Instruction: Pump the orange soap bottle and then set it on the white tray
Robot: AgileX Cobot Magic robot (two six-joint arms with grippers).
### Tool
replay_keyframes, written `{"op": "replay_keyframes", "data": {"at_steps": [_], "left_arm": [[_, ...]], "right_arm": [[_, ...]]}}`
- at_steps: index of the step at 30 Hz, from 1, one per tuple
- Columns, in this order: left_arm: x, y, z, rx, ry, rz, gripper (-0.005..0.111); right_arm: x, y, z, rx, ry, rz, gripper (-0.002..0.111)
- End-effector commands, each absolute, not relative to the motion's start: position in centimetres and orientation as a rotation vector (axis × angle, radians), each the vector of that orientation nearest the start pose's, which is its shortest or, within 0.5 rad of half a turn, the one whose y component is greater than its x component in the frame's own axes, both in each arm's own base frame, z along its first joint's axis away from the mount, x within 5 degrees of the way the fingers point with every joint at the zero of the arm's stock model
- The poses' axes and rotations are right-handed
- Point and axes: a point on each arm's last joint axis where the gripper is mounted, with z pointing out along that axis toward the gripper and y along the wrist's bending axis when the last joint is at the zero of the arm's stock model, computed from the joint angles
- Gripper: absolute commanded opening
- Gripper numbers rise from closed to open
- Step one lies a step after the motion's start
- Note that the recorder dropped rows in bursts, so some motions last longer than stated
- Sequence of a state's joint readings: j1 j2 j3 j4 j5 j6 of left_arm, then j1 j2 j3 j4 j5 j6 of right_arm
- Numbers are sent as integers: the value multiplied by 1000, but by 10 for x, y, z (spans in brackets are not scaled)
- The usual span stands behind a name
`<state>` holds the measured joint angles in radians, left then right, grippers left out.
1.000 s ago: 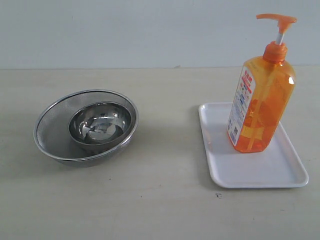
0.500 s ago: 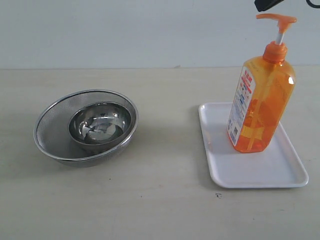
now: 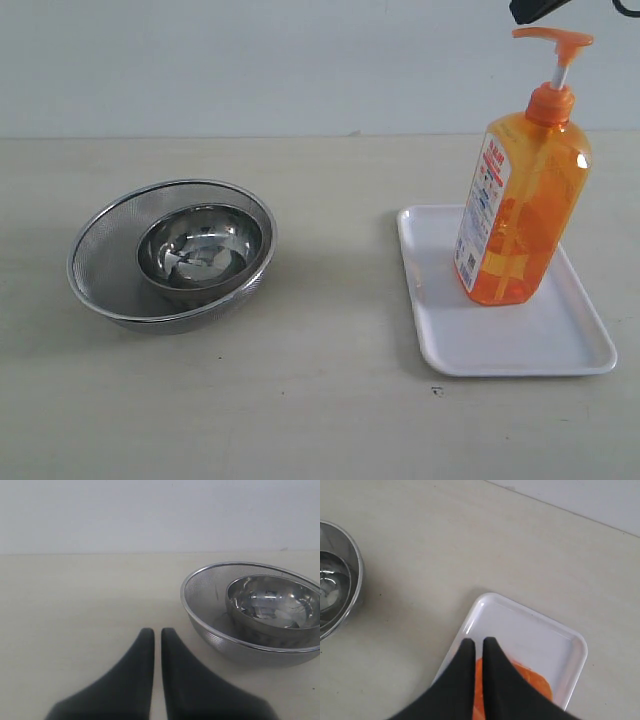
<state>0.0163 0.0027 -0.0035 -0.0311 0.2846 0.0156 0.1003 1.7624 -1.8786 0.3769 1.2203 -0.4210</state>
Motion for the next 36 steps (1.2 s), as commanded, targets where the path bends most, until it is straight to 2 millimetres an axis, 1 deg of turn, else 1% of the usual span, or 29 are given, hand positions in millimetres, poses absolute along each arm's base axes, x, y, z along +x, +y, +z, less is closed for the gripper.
{"op": "replay_keyframes", "data": {"at_steps": [1,9,12,18,36], "left_arm": [[55,0,188,-26,1764,-11,5],[55,0,188,-26,1764,-11,5],[55,0,188,-26,1764,-11,5],[55,0,188,-26,1764,-11,5],[55,0,188,-26,1764,-11,5]], "right_arm": [[373,71,397,-632,2420,382,0],[370,87,397,-710,2407,374,0],[370,87,397,-706,2408,375,0],[371,82,395,-695,2431,301,0],[369,82,397,-659,2437,312,0]]}}
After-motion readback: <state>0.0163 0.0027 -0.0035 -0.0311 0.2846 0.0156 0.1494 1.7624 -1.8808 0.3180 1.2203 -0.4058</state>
